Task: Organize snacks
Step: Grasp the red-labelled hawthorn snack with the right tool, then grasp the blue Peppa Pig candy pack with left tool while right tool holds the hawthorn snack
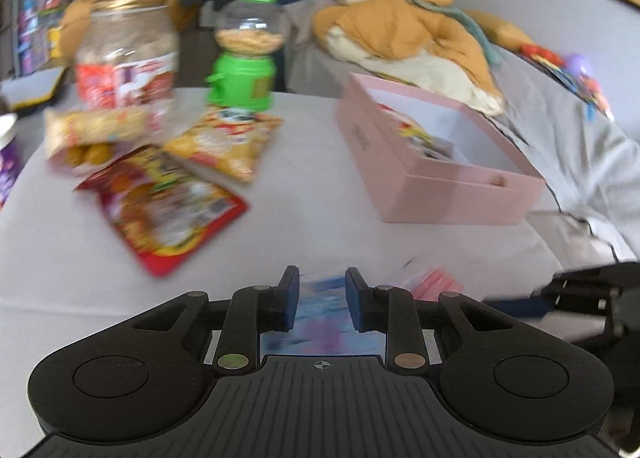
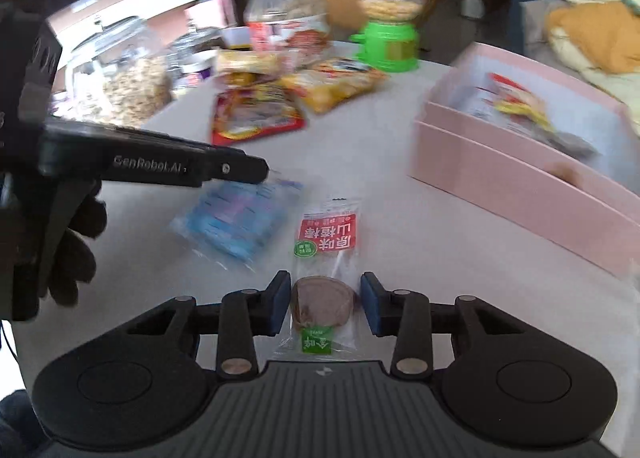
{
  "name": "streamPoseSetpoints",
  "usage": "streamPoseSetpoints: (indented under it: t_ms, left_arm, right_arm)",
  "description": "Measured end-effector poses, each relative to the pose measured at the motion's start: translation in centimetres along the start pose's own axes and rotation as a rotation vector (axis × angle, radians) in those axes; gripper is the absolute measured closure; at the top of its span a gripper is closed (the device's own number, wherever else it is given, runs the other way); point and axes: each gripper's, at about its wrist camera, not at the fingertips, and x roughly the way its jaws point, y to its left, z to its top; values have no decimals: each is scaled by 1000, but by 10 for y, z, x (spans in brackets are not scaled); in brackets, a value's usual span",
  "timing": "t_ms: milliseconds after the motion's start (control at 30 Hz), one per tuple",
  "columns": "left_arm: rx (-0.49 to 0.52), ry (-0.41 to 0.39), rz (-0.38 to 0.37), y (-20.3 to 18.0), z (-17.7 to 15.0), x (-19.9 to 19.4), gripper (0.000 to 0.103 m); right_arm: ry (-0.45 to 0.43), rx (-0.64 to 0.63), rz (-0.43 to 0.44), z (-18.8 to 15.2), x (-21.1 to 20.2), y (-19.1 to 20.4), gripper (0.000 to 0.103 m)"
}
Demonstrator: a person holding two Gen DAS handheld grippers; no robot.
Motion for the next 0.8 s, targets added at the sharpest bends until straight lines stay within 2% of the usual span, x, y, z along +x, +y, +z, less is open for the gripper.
streamPoseSetpoints:
  t_ms: [133, 233, 267, 300, 333, 433, 533, 633, 667, 733, 800]
  left_arm:
    - [47, -2, 10, -16, 0, -1, 74]
    - [63, -2, 28, -20, -1, -3, 74]
    - [70, -4, 39, -20, -1, -5, 74]
    - [80, -10, 51, -21, -1, -8, 74]
    - [96, -21, 69, -22, -2, -13, 74]
    - [147, -53, 120, -27, -8, -28, 74]
    - [184, -15, 110, -39, -19, -28, 74]
    - [229, 28, 115, -54, -29, -15, 73]
    - [255, 14, 127, -59, -31, -14, 73]
    - [287, 16, 148, -69, -33, -9, 67]
    - [317, 21, 141, -75, -35, -6, 48]
  right_arm:
    - [-35, 99, -159, -14, -15, -33, 65]
    - [-64, 160, -219, -22, -21, -51, 63]
    - [-76, 168, -235, -25, -22, -53, 60]
    - [-85, 180, -243, -28, -23, -54, 44]
    - [-83, 194, -248, -31, -21, -57, 38]
    - [-128, 190, -294, -43, -19, -51, 24]
    - [-126, 186, -334, -41, -16, -51, 18]
    - [-126, 243, -298, -39, -15, -62, 17]
    - [-133, 259, -293, -42, -19, -65, 17]
    - [-144, 277, -283, -44, -20, -68, 17]
    - [-147, 282, -296, -45, -21, -67, 17]
